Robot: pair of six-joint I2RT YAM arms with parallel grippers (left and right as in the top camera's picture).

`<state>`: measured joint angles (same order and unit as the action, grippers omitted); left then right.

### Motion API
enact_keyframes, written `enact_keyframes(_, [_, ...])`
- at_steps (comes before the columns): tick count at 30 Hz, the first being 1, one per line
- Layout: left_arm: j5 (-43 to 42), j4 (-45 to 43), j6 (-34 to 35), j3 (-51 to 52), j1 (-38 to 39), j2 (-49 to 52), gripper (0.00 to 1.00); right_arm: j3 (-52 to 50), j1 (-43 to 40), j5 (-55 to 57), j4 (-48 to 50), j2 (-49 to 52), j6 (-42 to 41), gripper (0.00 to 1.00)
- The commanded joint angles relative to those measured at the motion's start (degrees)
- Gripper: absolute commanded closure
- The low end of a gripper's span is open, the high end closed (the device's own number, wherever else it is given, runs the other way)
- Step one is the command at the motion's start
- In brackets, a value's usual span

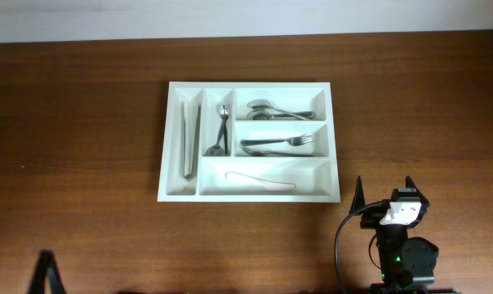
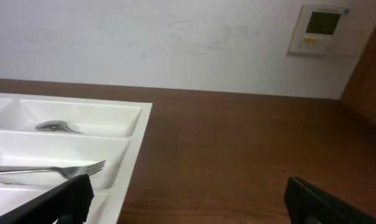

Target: Pack container

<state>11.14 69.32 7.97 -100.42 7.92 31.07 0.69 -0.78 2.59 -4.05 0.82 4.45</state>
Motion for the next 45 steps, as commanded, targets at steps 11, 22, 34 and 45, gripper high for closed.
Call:
enact_keyframes(11, [-0.39, -31.89, -0.7, 52.57, -7.08, -17.53, 0.01, -0.37, -0.48, 0.92, -0.24, -0.61, -0.68, 0.01])
enact_keyframes(22, [-1.51, -52.92, -0.7, 79.52, -8.94, -23.47, 0.01, -0.37, -0.48, 0.92, -0.24, -0.61, -0.68, 0.01])
enact_keyframes(34, [-2.97, -53.48, -0.7, 89.74, -8.94, -30.77, 0.01, -0.37, -0.48, 0.92, -0.24, -0.61, -0.68, 0.01])
enact_keyframes(45, [-3.96, -56.43, -0.7, 95.41, -8.94, -30.77, 0.01, -0.37, -0.48, 0.92, -0.24, -0.61, -0.68, 0.01])
